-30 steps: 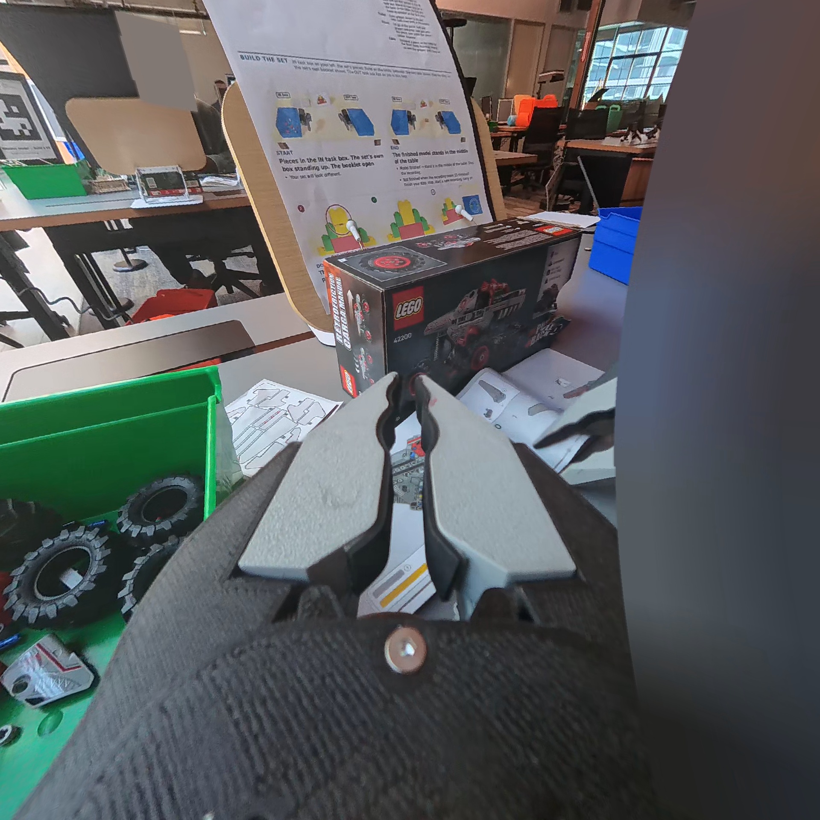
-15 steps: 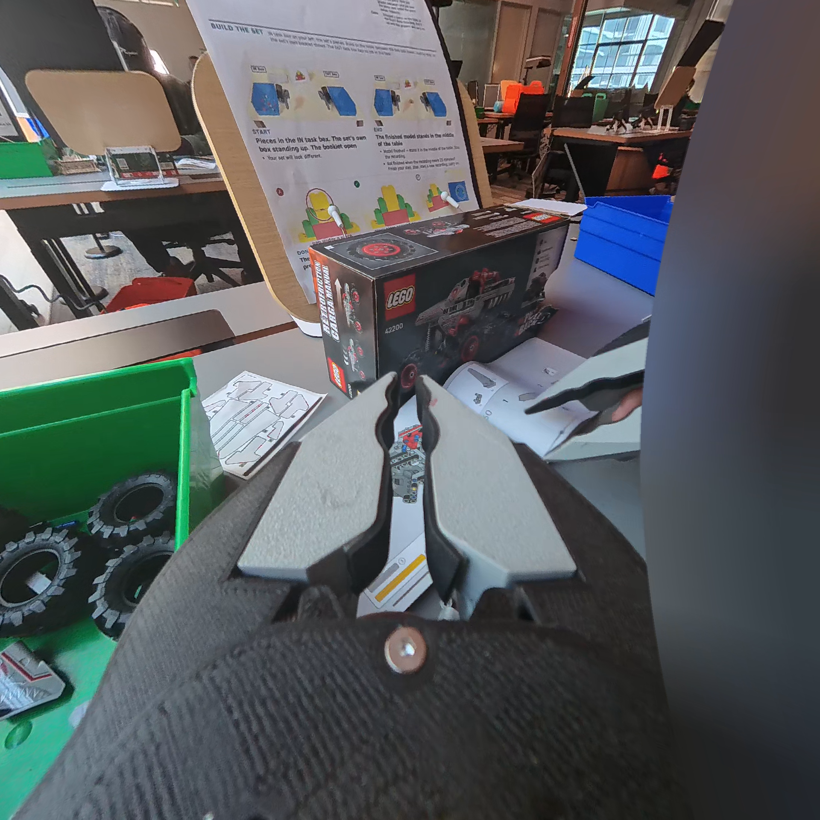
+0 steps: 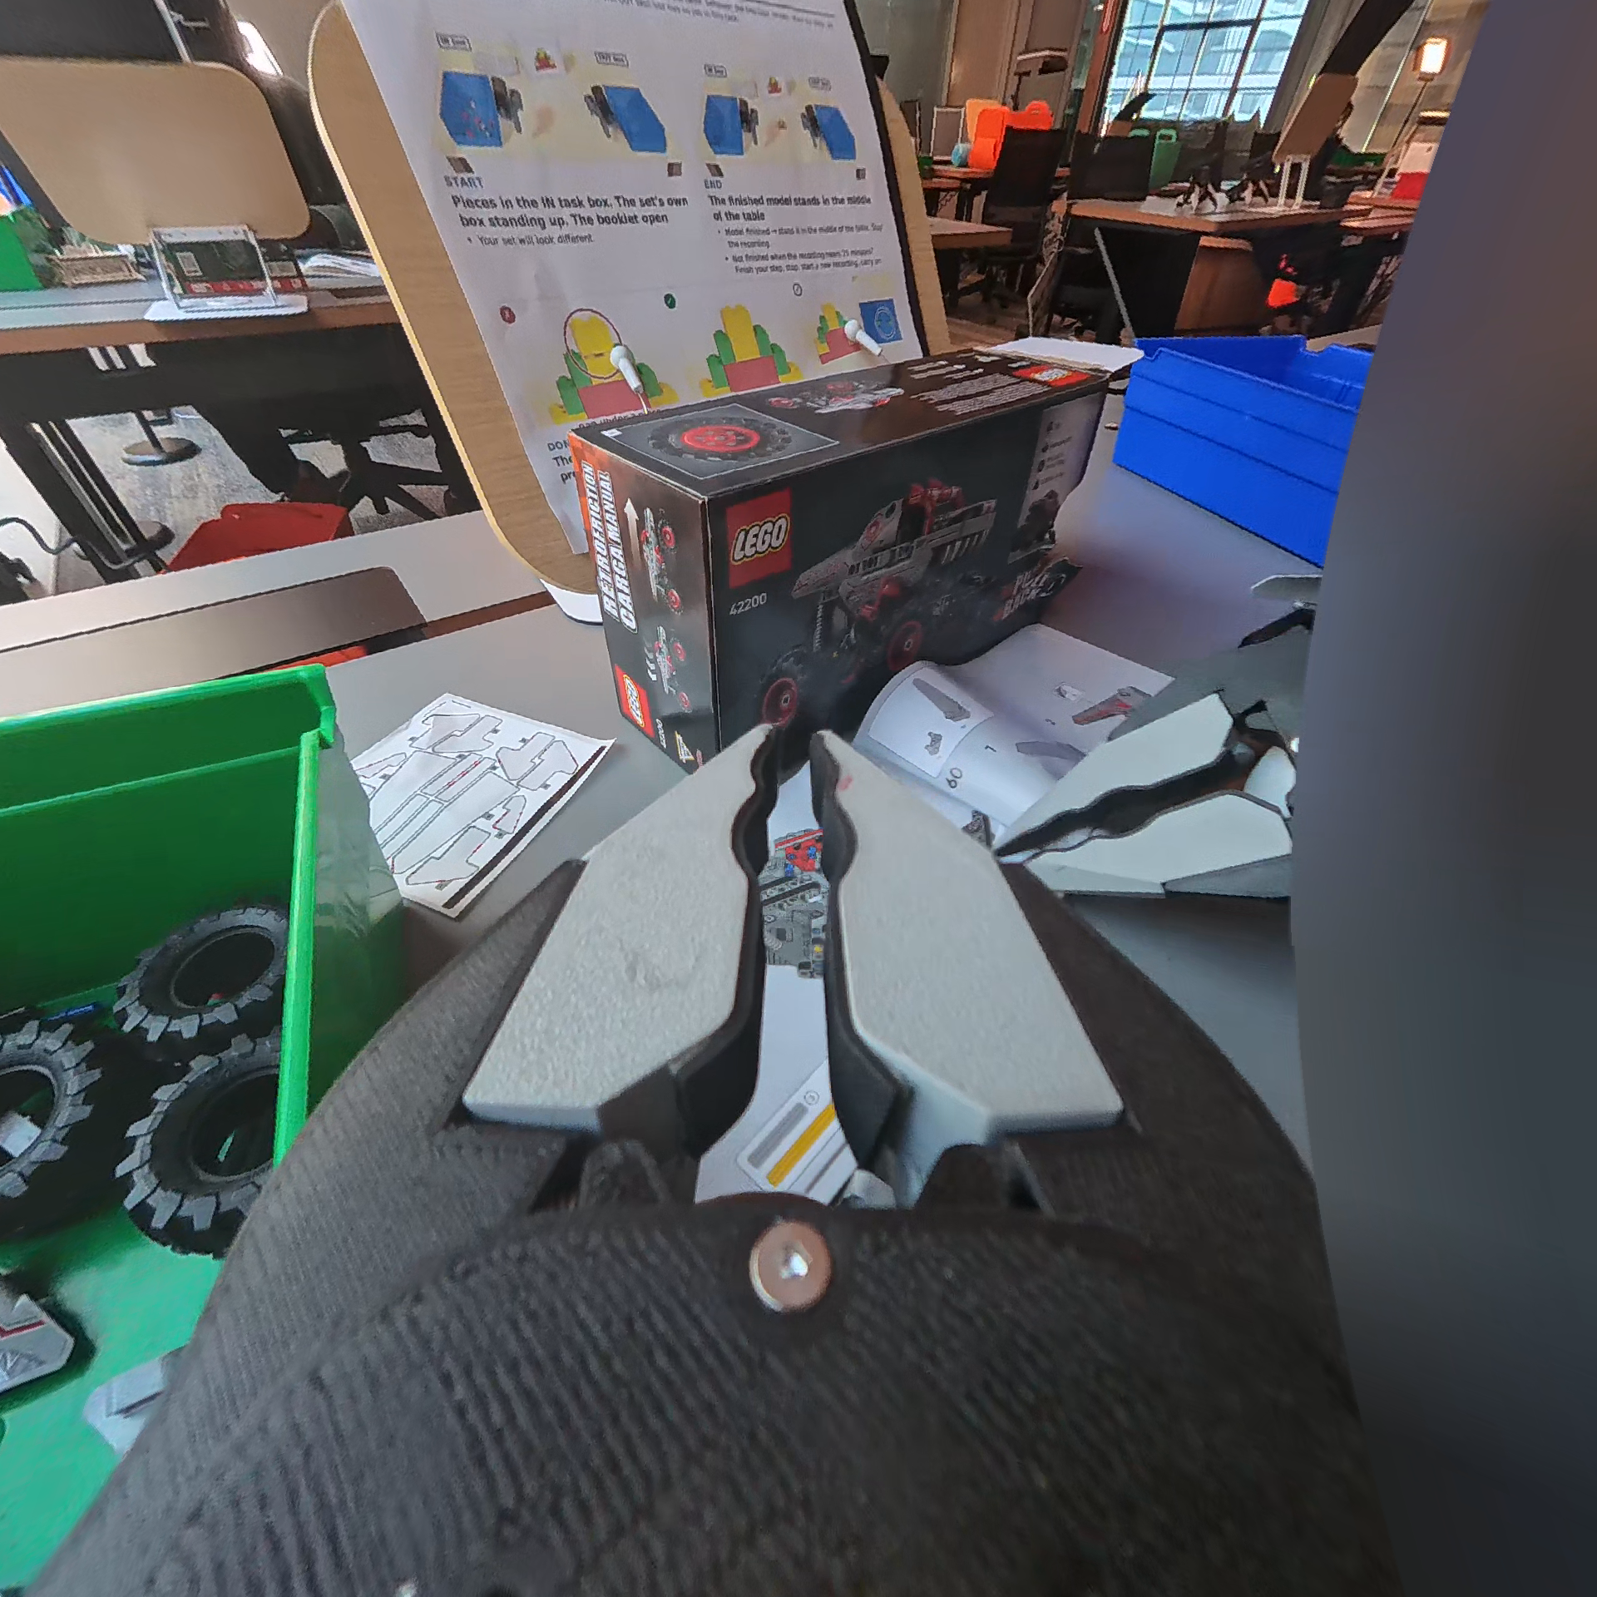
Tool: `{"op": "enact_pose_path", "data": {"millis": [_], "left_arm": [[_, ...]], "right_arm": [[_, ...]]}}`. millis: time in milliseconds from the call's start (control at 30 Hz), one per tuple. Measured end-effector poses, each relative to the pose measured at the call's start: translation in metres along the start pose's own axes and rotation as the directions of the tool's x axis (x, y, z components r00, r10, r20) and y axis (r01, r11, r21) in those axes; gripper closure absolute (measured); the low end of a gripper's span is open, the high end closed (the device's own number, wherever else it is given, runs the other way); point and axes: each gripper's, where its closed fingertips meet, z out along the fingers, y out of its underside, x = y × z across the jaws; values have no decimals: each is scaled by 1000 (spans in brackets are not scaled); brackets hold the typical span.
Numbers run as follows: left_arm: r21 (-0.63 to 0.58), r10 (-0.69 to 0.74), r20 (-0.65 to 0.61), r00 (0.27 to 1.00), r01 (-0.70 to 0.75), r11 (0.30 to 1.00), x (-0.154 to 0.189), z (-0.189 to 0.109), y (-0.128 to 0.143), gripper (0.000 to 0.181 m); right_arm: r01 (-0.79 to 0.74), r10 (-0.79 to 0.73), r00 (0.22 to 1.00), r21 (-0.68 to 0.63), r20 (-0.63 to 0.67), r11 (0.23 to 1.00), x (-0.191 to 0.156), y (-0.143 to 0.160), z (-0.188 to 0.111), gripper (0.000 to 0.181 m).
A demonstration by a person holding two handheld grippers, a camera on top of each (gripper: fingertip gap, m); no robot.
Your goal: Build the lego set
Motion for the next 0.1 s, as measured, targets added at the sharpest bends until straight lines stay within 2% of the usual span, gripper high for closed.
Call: {"op": "enact_pose_path", "data": {"millis": [33, 100], "left_arm": [[-3, 1, 3, 1000, -1, 1000, -1, 1, 1, 177], [-7, 2, 4, 1000, -2, 1000, -1, 1, 2, 177]], "right_arm": [[-4, 4, 1000, 0, -2, 1000, 0, 1, -1, 176], [-24, 24, 1000, 3, 10, 1000, 1, 1, -2, 176]]}}
